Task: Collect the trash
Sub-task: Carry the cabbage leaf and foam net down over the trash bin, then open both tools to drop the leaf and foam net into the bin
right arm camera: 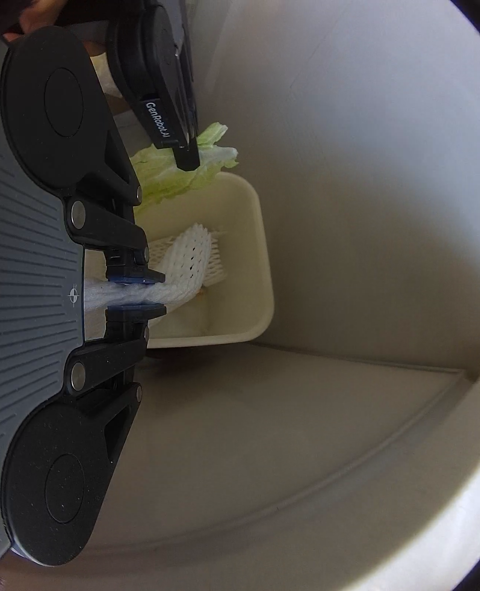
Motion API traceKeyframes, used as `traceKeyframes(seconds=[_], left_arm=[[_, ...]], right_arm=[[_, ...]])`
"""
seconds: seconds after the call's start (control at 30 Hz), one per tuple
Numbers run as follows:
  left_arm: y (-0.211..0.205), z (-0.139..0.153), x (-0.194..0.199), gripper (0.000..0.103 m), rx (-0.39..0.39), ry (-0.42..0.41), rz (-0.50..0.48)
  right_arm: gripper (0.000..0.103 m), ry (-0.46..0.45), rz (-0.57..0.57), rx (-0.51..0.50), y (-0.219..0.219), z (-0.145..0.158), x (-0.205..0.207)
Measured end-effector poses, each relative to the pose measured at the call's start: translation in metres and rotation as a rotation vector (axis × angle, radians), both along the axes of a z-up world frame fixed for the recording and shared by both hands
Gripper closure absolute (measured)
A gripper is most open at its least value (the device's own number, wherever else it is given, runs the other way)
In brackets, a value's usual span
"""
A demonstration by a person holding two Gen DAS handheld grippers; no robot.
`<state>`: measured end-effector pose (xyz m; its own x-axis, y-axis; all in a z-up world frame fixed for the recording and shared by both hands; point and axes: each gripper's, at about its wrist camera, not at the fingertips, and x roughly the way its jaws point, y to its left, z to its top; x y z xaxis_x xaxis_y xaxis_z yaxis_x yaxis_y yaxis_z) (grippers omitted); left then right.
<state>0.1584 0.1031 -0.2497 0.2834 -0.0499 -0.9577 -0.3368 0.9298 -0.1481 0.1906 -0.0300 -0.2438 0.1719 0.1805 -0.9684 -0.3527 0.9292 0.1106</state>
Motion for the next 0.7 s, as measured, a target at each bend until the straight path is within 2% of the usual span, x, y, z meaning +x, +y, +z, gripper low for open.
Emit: traceKeyframes(seconds=[0.23,0.4,0.47,0.5,0.53,0.6,0.63,0.7], left_arm=[[0.004,-0.023,0.004,0.099,-0.016,0.034,-0.003],[0.0,-0.03,0.01,0.098,-0.012,0.071,-0.011],[0.0,-0.033,0.011,0.094,-0.01,0.087,-0.016],[0.0,-0.034,0.012,0.086,0.0,0.095,-0.014],[0.0,-0.033,0.011,0.082,0.012,0.1,-0.01],[0.0,-0.032,0.011,0.078,0.017,0.104,-0.007],[0.001,-0.032,0.011,0.077,0.019,0.105,-0.006],[0.002,-0.033,0.01,0.069,0.023,0.111,-0.005]], right_arm=[[0.093,0.079,-0.059,-0.003,-0.002,-0.04,0.019],[0.086,0.105,-0.081,0.012,-0.004,-0.049,0.023],[0.085,0.113,-0.082,0.025,-0.003,-0.052,0.027],[0.082,0.121,-0.081,0.032,-0.003,-0.052,0.027],[0.077,0.13,-0.081,0.037,-0.006,-0.051,0.024],[0.049,0.141,-0.088,0.044,-0.01,-0.05,0.025],[0.047,0.14,-0.09,0.047,-0.011,-0.048,0.026],[0.043,0.129,-0.087,0.04,-0.004,-0.051,0.024]])
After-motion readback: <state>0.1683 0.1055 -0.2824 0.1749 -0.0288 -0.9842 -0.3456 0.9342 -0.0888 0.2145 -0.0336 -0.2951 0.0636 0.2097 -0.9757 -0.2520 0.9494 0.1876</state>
